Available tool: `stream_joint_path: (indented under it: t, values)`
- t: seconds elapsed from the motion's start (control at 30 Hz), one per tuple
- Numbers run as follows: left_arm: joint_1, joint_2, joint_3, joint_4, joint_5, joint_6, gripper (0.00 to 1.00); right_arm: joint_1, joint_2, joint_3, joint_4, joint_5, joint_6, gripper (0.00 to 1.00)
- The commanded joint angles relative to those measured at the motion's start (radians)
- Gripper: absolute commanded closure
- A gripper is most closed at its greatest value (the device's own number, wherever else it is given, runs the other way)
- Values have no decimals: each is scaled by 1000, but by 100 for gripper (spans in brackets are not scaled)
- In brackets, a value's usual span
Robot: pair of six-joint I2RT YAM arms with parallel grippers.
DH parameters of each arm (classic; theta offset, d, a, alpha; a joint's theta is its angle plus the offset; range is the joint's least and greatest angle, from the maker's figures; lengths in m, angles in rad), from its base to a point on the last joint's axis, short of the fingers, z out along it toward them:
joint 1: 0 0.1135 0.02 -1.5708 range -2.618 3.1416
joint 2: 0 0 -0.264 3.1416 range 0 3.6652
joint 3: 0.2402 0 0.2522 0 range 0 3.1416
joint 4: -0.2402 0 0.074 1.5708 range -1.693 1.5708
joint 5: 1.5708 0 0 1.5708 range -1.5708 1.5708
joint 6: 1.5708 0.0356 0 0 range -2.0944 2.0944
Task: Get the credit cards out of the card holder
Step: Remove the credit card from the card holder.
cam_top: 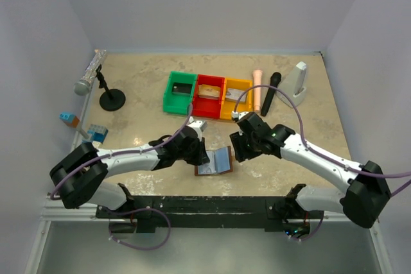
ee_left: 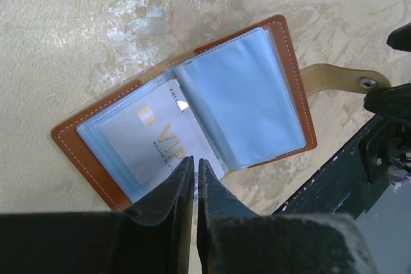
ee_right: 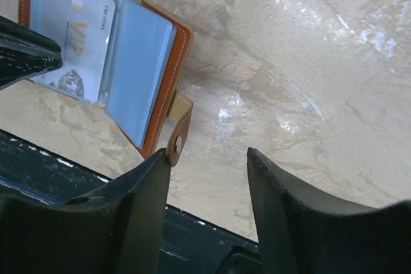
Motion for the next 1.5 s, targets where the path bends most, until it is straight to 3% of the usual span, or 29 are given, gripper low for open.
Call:
stream_joint_path:
  t: [0.0,0.1,0.17,0.23,0.3,0.5,0.7,1.1,1.47]
  values:
    - [5,-49,-8,25,-23,-16,89,-2,-81,78,-56,45,24,44]
    - [5,-54,-18,27,-26,-14,89,-1,-150,75,-6,-14,18,50]
    - [5,-54,-24,33,-29,-16,90,-1,-198,29,119,-123,17,61]
    - [5,-54,-33,37,-32,-20,90,-1,-215,-5,233,-222,40,83]
    - [5,-58,-42,42,-38,-26,91,-1,-188,-16,293,-295,70,100]
    - [6,-55,-68,66,-76,-39,99,-2,-19,-66,442,-414,138,100]
    - [11,-52,-81,65,-87,-52,100,-2,125,-117,539,-420,188,100]
    - [31,-8,-74,-9,-129,-82,100,-16,251,-169,557,-343,228,100]
    - [37,18,-88,-27,-141,-100,100,-38,343,-238,678,-392,258,100]
